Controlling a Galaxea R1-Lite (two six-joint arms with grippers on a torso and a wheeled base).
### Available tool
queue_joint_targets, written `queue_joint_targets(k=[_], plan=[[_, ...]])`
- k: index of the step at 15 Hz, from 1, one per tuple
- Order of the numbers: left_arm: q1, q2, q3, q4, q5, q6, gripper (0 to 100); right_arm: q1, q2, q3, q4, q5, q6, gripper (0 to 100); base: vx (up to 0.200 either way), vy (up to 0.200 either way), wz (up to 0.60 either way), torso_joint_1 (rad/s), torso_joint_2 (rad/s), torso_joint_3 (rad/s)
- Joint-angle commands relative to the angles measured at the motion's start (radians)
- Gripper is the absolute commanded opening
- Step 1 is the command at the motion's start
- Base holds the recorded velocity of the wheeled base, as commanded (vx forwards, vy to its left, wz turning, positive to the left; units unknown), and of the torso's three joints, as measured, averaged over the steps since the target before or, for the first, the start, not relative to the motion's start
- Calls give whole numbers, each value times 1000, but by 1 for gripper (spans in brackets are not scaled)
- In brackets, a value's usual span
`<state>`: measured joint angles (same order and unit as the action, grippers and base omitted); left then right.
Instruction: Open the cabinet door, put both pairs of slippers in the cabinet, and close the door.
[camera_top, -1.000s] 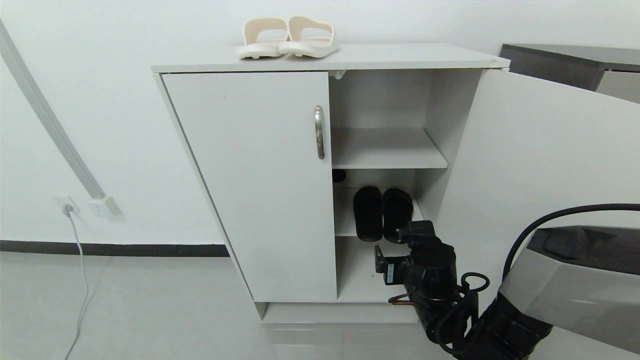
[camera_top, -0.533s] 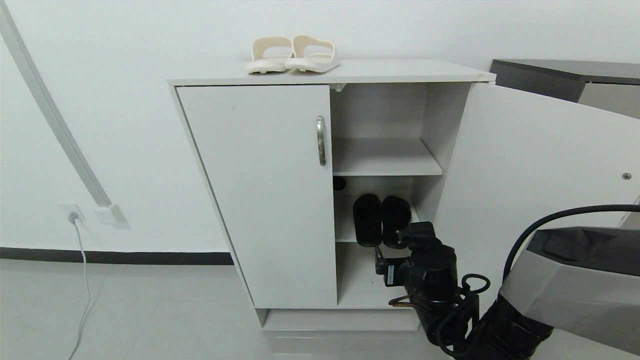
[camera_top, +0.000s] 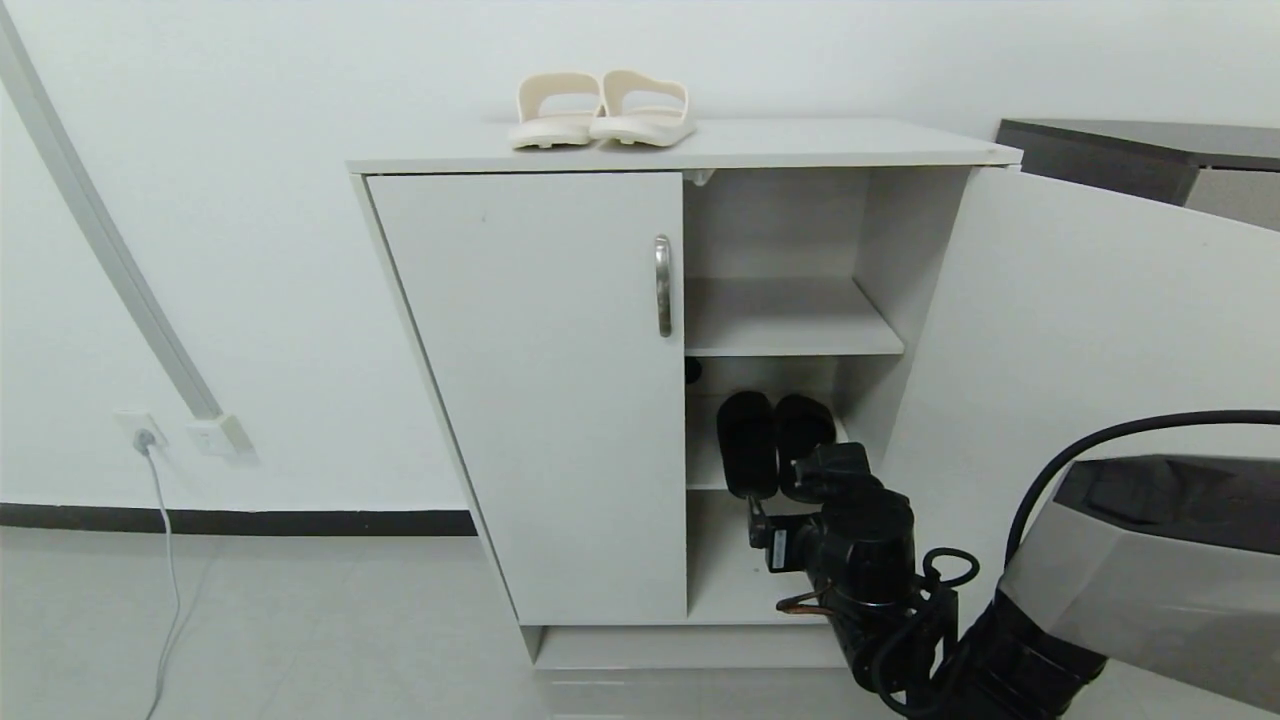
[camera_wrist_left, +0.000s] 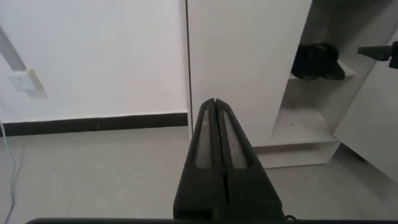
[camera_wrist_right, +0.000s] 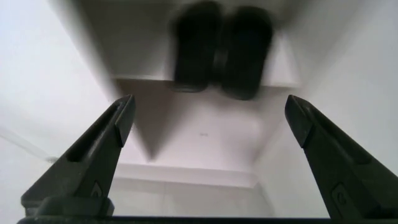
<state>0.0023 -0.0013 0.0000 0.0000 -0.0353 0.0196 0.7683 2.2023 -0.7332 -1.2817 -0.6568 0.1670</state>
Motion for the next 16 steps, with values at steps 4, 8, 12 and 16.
queue_joint_targets(k=[4,8,12,16], plan=[[2,1,0,0,0,-1,0,2,2,23,-22,2,-1,100,0,200,0,4,4,4],[2,1,0,0,0,0,0,-18,-4,58,-65,8,-49,100,0,200,0,0,2,5],[2,1,0,0,0,-1,0,-21,-3,115,-174,34,-118,100,0,150,0,2,4,3],[2,1,0,0,0,-1,0,-17,-7,112,-182,34,-127,100,0,0,0,0,0,0]])
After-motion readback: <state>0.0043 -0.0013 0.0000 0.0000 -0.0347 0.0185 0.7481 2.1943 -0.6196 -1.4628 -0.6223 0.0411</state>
